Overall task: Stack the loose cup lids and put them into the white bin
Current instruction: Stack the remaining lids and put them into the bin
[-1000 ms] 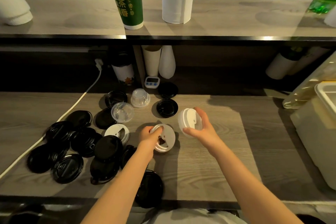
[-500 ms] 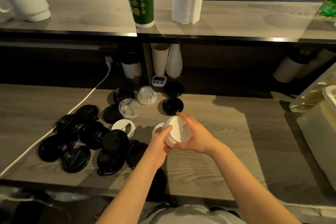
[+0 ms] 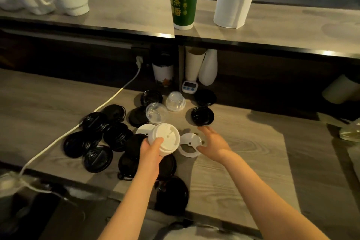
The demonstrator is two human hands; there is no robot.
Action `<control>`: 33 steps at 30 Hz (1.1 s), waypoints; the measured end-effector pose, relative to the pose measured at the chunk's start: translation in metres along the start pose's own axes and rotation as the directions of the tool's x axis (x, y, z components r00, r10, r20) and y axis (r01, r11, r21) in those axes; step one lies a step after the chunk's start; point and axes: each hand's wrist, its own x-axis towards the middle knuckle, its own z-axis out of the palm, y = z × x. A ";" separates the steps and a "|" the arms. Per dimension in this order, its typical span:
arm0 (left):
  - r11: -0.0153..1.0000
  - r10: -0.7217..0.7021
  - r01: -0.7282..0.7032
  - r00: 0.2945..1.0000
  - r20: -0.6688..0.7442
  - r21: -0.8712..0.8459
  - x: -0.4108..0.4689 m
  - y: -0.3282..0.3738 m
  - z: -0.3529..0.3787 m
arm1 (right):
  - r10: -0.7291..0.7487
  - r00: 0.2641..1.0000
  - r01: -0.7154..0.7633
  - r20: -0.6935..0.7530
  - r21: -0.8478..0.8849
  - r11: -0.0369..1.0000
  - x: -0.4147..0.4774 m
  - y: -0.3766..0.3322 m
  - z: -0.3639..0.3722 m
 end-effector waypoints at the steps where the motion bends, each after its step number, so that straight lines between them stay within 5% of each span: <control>1: 1.000 0.017 -0.017 1.000 -0.008 -0.002 0.003 0.003 -0.004 | -0.015 1.000 0.015 -0.005 -0.039 0.999 0.006 -0.001 0.005; 5: 0.999 0.052 -0.053 0.999 -0.011 -0.004 0.009 0.009 -0.007 | -0.041 0.985 0.084 0.170 -0.250 0.965 0.022 -0.005 0.033; 8: 0.998 0.064 -0.064 0.998 0.000 0.006 0.010 0.008 -0.006 | -0.044 0.988 0.095 0.151 -0.349 0.932 0.026 -0.001 0.044; 14: 0.996 0.058 -0.058 0.998 0.005 0.064 0.013 0.001 0.000 | -0.048 0.999 0.048 -0.001 0.070 0.996 0.021 0.005 0.026; 19: 0.998 0.003 -0.005 0.999 0.035 0.058 0.010 -0.006 0.016 | 0.059 0.973 0.051 -0.224 0.457 0.888 -0.002 -0.005 0.000; 26: 0.976 -0.212 0.219 0.951 0.225 -0.010 -0.002 -0.022 0.038 | -0.210 0.952 0.281 -0.224 0.362 0.889 -0.023 -0.025 0.002; 33: 0.983 -0.178 0.181 0.957 0.230 0.009 -0.002 -0.022 0.031 | -0.259 0.951 0.303 -0.168 0.353 0.885 -0.031 -0.021 0.001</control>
